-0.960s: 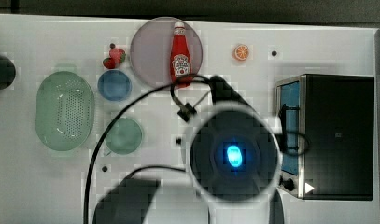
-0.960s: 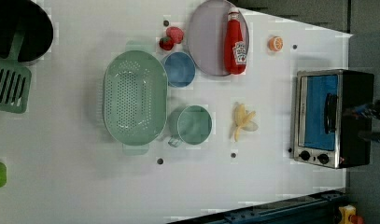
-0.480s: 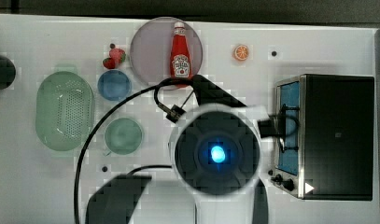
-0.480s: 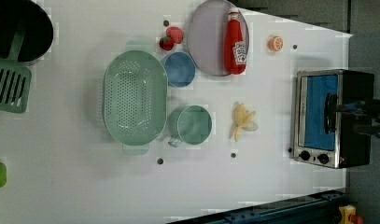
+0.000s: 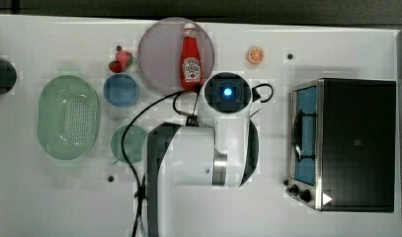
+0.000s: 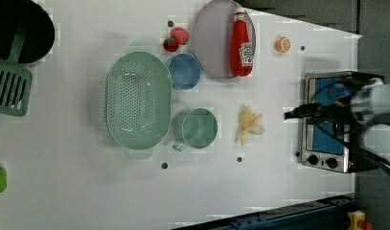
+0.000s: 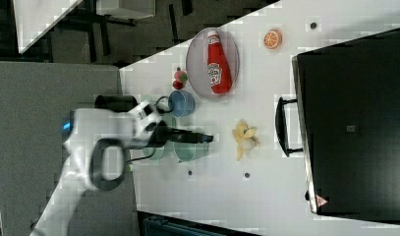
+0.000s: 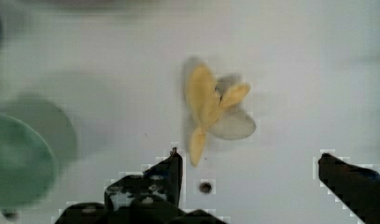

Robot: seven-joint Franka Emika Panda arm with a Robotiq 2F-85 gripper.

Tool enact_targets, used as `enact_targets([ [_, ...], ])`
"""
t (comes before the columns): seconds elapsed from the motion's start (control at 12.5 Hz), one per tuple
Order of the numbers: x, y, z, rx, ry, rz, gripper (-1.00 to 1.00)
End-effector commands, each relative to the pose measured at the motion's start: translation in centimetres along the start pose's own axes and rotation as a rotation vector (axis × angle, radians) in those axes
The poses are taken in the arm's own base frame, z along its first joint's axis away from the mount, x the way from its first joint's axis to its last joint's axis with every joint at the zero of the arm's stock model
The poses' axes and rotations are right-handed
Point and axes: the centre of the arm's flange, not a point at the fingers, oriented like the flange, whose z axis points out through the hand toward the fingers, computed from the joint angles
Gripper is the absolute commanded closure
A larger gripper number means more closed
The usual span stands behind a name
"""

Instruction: Pick Banana and place it in mug.

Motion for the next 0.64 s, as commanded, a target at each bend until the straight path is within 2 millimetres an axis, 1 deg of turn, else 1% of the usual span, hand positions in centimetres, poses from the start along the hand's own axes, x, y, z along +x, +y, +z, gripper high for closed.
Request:
enact_targets([
  [0.08,1.4,-0.7,1.7,-0.016,0.066,-0.394,-1.00],
  [0.16,2.0,-0.8,4.1,-0.018,0.079,-0.437,-1.00],
  [0.24,2.2,-0.9,6.0,-0.019,0.084,-0.445,-1.00],
  [0.4,2.1,-1.3,9.7,-0.017,0.084,-0.453,-1.00],
  [0.64,1.7,-1.4,13.5,-0.017,0.073,-0.514,-1.00],
])
